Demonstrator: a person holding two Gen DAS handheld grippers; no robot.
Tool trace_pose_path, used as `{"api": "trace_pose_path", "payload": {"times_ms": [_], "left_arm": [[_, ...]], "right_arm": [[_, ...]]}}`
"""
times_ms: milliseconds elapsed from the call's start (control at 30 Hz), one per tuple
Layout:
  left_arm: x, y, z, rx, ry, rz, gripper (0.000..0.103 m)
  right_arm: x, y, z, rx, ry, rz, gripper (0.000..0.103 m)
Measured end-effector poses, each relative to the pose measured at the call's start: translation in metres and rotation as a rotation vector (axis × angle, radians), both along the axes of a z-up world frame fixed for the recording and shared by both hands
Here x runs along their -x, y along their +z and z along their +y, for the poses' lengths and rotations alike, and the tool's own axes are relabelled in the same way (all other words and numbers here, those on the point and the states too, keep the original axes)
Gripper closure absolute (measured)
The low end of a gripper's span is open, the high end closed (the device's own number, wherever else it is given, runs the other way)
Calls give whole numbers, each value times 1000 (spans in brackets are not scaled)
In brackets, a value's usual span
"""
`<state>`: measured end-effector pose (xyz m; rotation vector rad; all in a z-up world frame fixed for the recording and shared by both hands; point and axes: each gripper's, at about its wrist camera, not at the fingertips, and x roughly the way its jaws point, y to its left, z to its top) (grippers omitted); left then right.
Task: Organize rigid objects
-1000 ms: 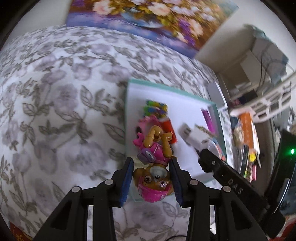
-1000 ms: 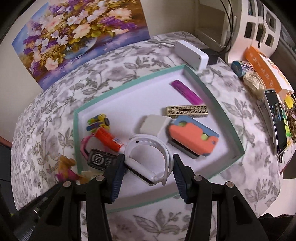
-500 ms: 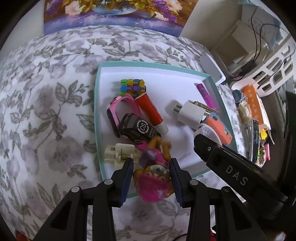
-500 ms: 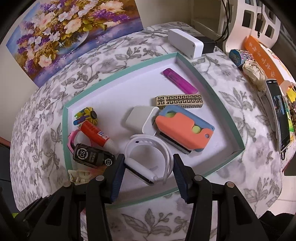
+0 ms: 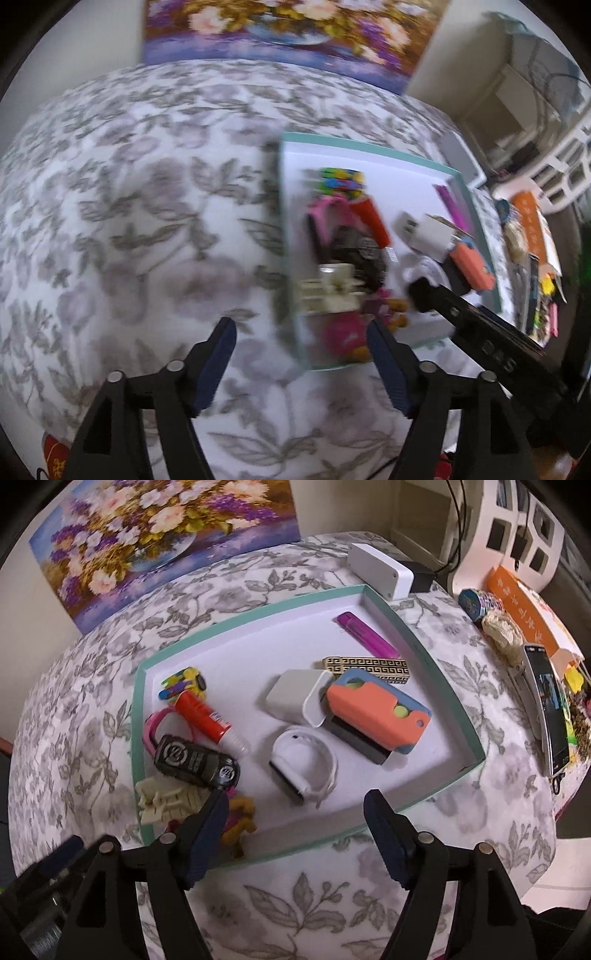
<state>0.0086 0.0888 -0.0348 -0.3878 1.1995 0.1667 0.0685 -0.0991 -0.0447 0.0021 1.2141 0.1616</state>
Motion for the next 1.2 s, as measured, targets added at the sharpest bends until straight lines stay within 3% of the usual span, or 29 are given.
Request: {"api": "trace_pose_path", "payload": {"times_ms": [200, 300, 533, 1200], "left_arm": [[16, 0, 29, -43, 85, -1, 0], [21, 1, 38, -79, 110, -8, 0], [36, 5, 51, -143, 128, -18, 0], [58, 19, 61, -164, 148, -63, 0]], "right_arm": [[16, 6, 15, 42, 45, -38, 25], [23, 9, 19, 45, 56, -50, 19], [36, 15, 26, 49, 67, -79, 19], [48, 21, 29, 38, 80, -110, 19]]}}
